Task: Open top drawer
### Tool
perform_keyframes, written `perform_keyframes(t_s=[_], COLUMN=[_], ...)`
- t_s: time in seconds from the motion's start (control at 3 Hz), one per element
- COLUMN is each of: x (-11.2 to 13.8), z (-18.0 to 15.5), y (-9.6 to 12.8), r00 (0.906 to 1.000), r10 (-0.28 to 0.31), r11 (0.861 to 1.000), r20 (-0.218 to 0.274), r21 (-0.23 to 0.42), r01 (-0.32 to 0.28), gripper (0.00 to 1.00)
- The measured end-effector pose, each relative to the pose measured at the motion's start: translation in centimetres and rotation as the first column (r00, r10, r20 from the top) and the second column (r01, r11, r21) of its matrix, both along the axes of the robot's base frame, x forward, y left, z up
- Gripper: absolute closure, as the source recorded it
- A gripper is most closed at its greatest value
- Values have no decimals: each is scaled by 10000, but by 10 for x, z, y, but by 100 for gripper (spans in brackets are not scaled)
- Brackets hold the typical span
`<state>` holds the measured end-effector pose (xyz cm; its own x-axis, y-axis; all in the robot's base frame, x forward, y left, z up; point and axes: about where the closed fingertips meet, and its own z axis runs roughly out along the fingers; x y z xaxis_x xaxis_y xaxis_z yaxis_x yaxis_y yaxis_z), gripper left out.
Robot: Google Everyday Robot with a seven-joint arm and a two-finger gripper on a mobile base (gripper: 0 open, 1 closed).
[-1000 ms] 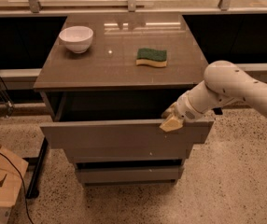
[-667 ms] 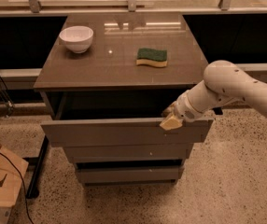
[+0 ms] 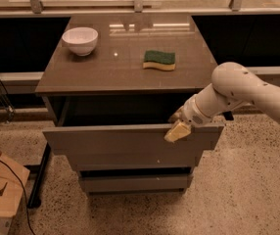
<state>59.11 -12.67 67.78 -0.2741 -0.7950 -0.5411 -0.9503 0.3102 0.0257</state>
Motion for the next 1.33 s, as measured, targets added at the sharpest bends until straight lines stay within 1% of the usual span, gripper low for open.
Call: perform_keyframes(t_s=[0.33,0.67,1.0,1.33], x=[-17,-28,-28,-28], z=[-12,-21,-21,-18], y=[-5,-7,-7,-7], r00=[9991,9970,9970,9970], r10=[-61,-103,-103,-103], r11=[9999,9997,9997,9997], r20=[-413,-771,-771,-771], r21=[118,233,233,232], r01=[66,121,121,121], gripper=[0,0,18,43])
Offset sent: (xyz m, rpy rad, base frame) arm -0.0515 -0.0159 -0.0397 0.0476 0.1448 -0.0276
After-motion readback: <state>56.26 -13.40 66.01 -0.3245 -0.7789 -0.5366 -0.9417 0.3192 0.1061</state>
